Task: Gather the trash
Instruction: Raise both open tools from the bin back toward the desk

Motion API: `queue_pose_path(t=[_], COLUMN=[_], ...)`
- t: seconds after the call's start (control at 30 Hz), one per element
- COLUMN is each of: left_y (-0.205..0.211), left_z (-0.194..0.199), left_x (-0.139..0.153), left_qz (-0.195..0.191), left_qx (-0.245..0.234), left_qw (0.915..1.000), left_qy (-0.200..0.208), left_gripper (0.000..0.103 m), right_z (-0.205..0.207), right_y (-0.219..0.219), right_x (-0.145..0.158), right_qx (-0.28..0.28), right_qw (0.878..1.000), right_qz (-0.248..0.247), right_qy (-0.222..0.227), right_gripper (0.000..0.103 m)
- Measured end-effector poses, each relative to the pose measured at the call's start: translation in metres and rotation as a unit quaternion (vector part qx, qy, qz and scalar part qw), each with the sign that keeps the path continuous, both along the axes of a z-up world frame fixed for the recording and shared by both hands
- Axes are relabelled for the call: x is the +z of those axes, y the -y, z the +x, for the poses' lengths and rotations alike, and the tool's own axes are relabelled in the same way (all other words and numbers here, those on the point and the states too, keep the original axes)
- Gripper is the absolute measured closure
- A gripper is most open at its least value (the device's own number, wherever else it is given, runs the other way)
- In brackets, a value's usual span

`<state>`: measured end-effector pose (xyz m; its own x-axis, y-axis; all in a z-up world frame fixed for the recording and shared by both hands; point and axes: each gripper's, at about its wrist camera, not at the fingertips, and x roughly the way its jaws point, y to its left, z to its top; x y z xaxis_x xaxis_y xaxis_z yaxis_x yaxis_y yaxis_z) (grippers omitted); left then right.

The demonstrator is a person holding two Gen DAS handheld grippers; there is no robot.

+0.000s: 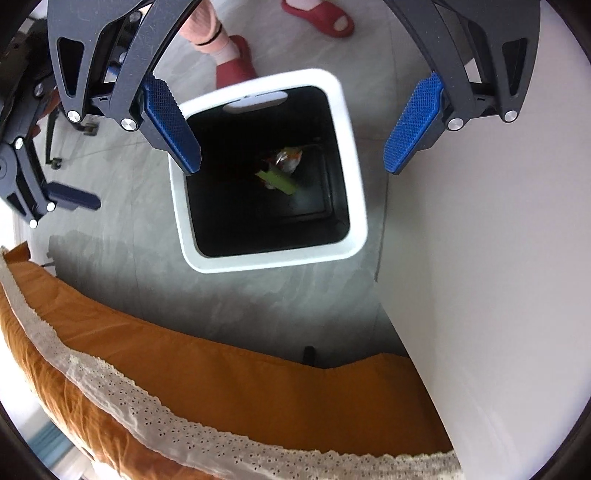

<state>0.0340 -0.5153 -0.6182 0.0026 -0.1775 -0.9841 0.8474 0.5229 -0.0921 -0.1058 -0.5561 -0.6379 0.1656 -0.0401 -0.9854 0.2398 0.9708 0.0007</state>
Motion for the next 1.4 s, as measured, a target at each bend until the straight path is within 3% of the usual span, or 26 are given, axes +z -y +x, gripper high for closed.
queue_pose_path(t=[0.17, 0.33, 0.57, 0.87, 1.13, 1.4], left_y=[-0.004, -0.014, -0.028, -0.054, -0.086, -0.160], left_z=[-0.001, -0.005, -0.024, -0.042, -0.042, -0.018], left_x=[0.028, 0.076, 0.173, 0.299, 0.376, 0.438], left_qz=[-0.005, -0.014, -0.044, -0.090, -0.122, -0.158], left_qx=[0.006, 0.024, 0.032, 0.067, 0.126, 0.204], left_qw=[1.0000, 0.9994, 0.9969, 0.9871, 0.9694, 0.9421], left_qy=[0.006, 0.018, 0.057, 0.114, 0.172, 0.215], left_gripper=[0.005, 0.005, 0.005, 0.005, 0.005, 0.005], right_z=[-0.004, -0.011, -0.020, -0.026, -0.010, 0.035], right_y=[0.005, 0.006, 0.010, 0.011, -0.002, -0.053], right_x=[0.025, 0.062, 0.158, 0.291, 0.368, 0.422], right_qx=[-0.011, -0.025, -0.057, -0.063, -0.035, 0.025], right_qw=[1.000, 0.999, 0.996, 0.983, 0.971, 0.958], right_qz=[0.002, 0.002, 0.001, -0.012, -0.001, 0.009], right_qy=[0.009, 0.020, 0.076, 0.173, 0.236, 0.285], right_gripper=[0.005, 0.005, 0.005, 0.005, 0.005, 0.005])
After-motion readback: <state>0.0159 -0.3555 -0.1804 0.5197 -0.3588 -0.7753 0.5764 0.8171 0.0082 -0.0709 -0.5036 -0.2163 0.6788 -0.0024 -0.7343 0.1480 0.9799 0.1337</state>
